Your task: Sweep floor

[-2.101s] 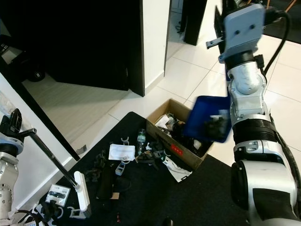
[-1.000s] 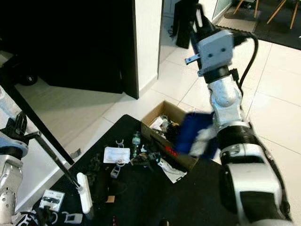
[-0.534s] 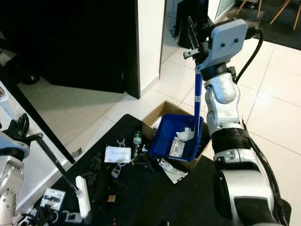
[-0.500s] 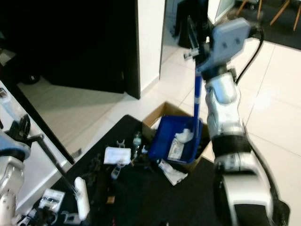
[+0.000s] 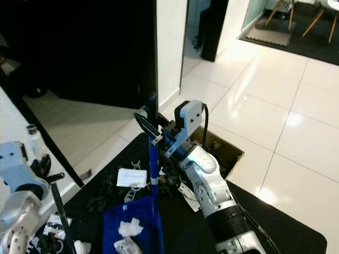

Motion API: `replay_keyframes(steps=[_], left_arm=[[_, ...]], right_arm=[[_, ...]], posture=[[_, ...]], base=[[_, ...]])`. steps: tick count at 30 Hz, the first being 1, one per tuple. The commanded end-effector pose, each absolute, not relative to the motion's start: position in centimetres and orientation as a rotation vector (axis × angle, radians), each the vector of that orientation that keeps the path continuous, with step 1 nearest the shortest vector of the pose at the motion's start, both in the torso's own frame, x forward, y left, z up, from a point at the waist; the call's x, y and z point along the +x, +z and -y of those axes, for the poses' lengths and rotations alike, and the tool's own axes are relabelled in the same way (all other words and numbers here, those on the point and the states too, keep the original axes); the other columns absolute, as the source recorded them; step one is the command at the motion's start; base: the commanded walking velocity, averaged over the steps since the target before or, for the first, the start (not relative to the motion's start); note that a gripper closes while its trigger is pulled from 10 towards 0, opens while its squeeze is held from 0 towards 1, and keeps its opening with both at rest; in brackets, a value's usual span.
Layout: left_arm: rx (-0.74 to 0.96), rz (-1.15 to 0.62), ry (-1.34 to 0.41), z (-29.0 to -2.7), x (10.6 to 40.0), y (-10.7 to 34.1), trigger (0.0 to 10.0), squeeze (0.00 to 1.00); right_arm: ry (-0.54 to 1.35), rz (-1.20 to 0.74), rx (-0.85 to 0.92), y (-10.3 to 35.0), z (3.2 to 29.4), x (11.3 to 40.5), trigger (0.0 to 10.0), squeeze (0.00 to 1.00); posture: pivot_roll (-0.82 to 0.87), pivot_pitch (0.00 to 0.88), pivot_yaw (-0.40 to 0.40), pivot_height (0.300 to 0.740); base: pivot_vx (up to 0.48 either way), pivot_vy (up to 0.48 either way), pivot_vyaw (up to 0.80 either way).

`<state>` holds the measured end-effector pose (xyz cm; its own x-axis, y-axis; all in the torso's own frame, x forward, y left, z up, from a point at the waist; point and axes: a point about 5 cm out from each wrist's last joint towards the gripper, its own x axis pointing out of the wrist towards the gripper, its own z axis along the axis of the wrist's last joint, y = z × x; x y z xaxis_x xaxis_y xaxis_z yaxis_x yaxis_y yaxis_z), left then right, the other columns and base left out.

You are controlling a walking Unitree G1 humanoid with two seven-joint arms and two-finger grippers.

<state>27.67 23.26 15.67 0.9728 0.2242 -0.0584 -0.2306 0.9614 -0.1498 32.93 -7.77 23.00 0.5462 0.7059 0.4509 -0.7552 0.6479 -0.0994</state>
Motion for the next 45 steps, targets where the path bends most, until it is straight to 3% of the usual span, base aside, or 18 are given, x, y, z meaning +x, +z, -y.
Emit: replay_keyframes(steps=[1, 16, 26, 29, 30, 36, 45], left_arm=[[-0.15, 0.004, 0.22, -22.8, 27.3, 15.7, 10.0, 0.0], [-0.084, -0.006, 0.221, -22.0, 26.7, 14.2, 10.0, 0.0], [-0.07, 0.031, 0.2, -21.6, 26.3, 13.8, 10.0, 0.0], [-0.08, 0.021, 0.193, -21.5, 26.2, 13.5, 10.0, 0.0], [-0.083, 0.012, 0.182, -21.3, 26.2, 13.2, 10.0, 0.0], [-0.085, 0.001, 0.163, -20.7, 26.2, 12.6, 10.0, 0.0], [-0.091, -0.016, 0.15, -20.4, 26.3, 12.2, 10.0, 0.0]], right_arm=[[0.847, 0.429, 0.07, 20.9, 8.0, 32.8, 10.0, 0.0], [0.525, 0.22, 0.005, 13.4, 11.8, 33.1, 10.0, 0.0], [0.493, 0.186, -0.067, 11.4, 12.8, 32.5, 10.0, 0.0], [0.484, 0.22, -0.153, 11.6, 13.1, 32.6, 10.0, 0.0], [0.474, 0.27, -0.269, 11.9, 13.3, 32.6, 10.0, 0.0], [0.355, 0.288, -0.178, 12.3, 13.9, 33.3, 10.0, 0.0], [0.268, 0.006, -0.072, 6.8, 15.3, 32.3, 10.0, 0.0]], posture=[[0.09, 0.176, 0.025, 0.74], [0.08, 0.143, 0.013, 0.74], [0.08, 0.116, 0.004, 0.74], [0.08, 0.108, 0.003, 0.74], [0.08, 0.105, 0.003, 0.74], [0.08, 0.109, 0.008, 0.74], [0.08, 0.126, 0.019, 0.74]], base=[[0.0, 0.0, 0.0], [0.0, 0.0, 0.0], [0.0, 0.0, 0.0], [0.0, 0.0, 0.0], [0.0, 0.0, 0.0], [0.0, 0.0, 0.0], [0.0, 0.0, 0.0]])
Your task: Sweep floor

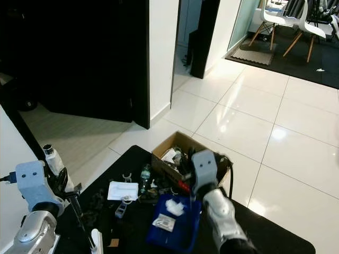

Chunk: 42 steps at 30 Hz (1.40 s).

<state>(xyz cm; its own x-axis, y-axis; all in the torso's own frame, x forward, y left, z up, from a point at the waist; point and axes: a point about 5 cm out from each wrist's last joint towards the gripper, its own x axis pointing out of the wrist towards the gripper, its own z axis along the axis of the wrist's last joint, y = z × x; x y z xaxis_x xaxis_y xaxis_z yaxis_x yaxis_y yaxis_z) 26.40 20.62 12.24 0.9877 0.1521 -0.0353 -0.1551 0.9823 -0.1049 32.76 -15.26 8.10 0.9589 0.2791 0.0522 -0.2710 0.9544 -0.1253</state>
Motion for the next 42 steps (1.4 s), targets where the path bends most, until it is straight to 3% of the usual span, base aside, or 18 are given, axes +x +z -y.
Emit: replay_keyframes(steps=[1, 11, 16, 19, 27, 34, 42], left_arm=[[-0.091, -0.016, 0.148, -20.3, 26.3, 12.2, 10.0, 0.0], [-0.086, -0.022, 0.135, -20.2, 26.3, 12.1, 10.0, 0.0], [-0.083, -0.023, 0.137, -20.4, 26.2, 12.0, 10.0, 0.0], [-0.079, -0.028, 0.134, -20.5, 26.3, 12.0, 10.0, 0.0], [-0.078, -0.028, 0.124, -20.3, 26.5, 12.0, 10.0, 0.0], [-0.076, -0.028, 0.119, -20.4, 26.7, 12.0, 10.0, 0.0], [-0.069, -0.025, 0.121, -20.6, 26.5, 12.2, 10.0, 0.0]], right_arm=[[0.258, 0.002, -0.053, 6.7, 15.4, 32.2, 10.0, 0.0], [0.257, 0.053, -0.051, 7.2, 15.2, 32.3, 10.0, 0.0], [0.226, 0.159, -0.025, 9.7, 16.3, 33.4, 10.0, 0.0], [0.174, 0.322, 0.044, 14.7, 18.3, 35.1, 10.0, 0.0], [0.149, 0.541, 0.053, 22.0, 20.6, 36.5, 10.0, 0.0], [0.155, 0.724, -0.076, 29.8, 22.7, 37.4, 10.0, 0.0], [0.061, 0.816, -0.228, 33.9, 23.7, 37.5, 10.0, 0.0]], posture=[[0.08, 0.128, 0.02, 0.74], [0.08, 0.136, 0.026, 0.74], [0.08, 0.137, 0.032, 0.74], [0.08, 0.136, 0.037, 0.74], [0.07, 0.133, 0.042, 0.74], [0.08, 0.13, 0.049, 0.74], [0.1, 0.129, 0.049, 0.74]], base=[[0.0, 0.0, 0.0], [0.0, 0.0, 0.0], [0.0, 0.0, 0.0], [0.0, 0.0, 0.0], [0.0, 0.0, 0.0], [0.0, 0.0, 0.0], [0.0, 0.0, 0.0]])
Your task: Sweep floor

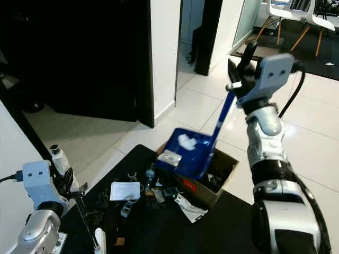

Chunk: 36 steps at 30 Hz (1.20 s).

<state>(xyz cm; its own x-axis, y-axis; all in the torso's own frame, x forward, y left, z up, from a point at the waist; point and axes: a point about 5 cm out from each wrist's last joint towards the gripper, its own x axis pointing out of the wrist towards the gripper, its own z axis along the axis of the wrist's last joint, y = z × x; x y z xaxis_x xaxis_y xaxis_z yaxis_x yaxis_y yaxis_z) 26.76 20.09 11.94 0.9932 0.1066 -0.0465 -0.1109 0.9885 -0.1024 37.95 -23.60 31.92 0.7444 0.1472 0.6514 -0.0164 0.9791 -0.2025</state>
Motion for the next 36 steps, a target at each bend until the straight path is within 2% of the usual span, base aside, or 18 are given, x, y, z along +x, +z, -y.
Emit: replay_keyframes(steps=[1, 8, 13, 15, 23, 36], left_arm=[[-0.067, -0.025, 0.123, -20.6, 26.4, 12.2, 10.0, 0.0], [-0.061, -0.026, 0.133, -20.9, 26.0, 12.2, 10.0, 0.0], [-0.058, -0.028, 0.136, -21.1, 25.7, 12.1, 10.0, 0.0], [-0.057, -0.029, 0.138, -21.1, 25.6, 12.1, 10.0, 0.0], [-0.061, -0.038, 0.151, -21.1, 24.9, 11.9, 10.0, 0.0], [-0.065, -0.041, 0.15, -20.8, 24.7, 11.8, 10.0, 0.0]], right_arm=[[0.047, 0.829, -0.235, 34.4, 23.7, 37.4, 10.0, 0.0], [-0.05, 0.862, -0.303, 36.1, 24.3, 37.4, 10.0, 0.0], [-0.071, 0.856, -0.436, 36.3, 24.1, 37.5, 10.0, 0.0], [-0.02, 0.831, -0.582, 35.6, 22.8, 37.9, 10.0, 0.0], [0.144, 0.78, -0.78, 32.8, 19.9, 38.6, 10.0, 0.0], [0.208, 0.825, -0.94, 31.5, 18.0, 38.5, 10.0, 0.0]], posture=[[0.1, 0.129, 0.049, 0.74], [0.12, 0.134, 0.048, 0.74], [0.13, 0.141, 0.046, 0.74], [0.13, 0.148, 0.04, 0.74], [0.14, 0.16, 0.026, 0.74], [0.13, 0.16, 0.022, 0.74]], base=[[0.0, 0.0, 0.0], [0.0, 0.0, 0.0], [0.0, 0.0, 0.0], [0.0, 0.0, 0.0], [0.0, 0.0, 0.0], [0.0, 0.0, 0.0]])
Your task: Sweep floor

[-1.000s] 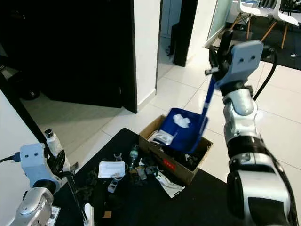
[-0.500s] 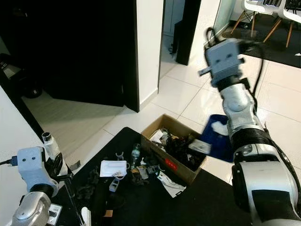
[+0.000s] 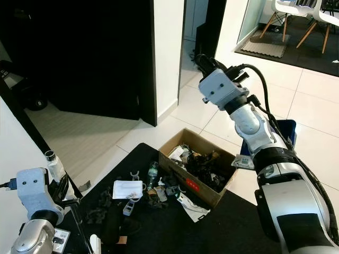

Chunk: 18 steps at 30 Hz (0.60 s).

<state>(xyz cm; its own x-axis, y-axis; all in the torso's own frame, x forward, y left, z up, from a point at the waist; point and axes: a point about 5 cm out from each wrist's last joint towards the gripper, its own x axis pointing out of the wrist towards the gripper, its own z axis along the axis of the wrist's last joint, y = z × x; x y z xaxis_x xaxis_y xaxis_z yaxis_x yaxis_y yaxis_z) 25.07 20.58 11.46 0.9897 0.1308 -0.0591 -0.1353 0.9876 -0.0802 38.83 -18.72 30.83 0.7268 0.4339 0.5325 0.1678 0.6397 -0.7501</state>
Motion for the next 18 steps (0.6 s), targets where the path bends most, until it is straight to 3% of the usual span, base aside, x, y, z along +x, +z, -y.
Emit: replay_keyframes(steps=[1, 18], left_arm=[[-0.065, -0.041, 0.149, -20.8, 24.7, 11.8, 10.0, 0.0], [-0.061, -0.036, 0.146, -20.9, 24.8, 12.0, 10.0, 0.0]], right_arm=[[0.216, 0.834, -0.953, 31.4, 17.8, 38.5, 10.0, 0.0], [0.404, 0.967, -1.013, 29.3, 12.9, 37.8, 10.0, 0.0]], posture=[[0.13, 0.16, 0.022, 0.74], [0.15, 0.158, 0.017, 0.74]], base=[[0.0, 0.0, 0.0], [0.0, 0.0, 0.0]])
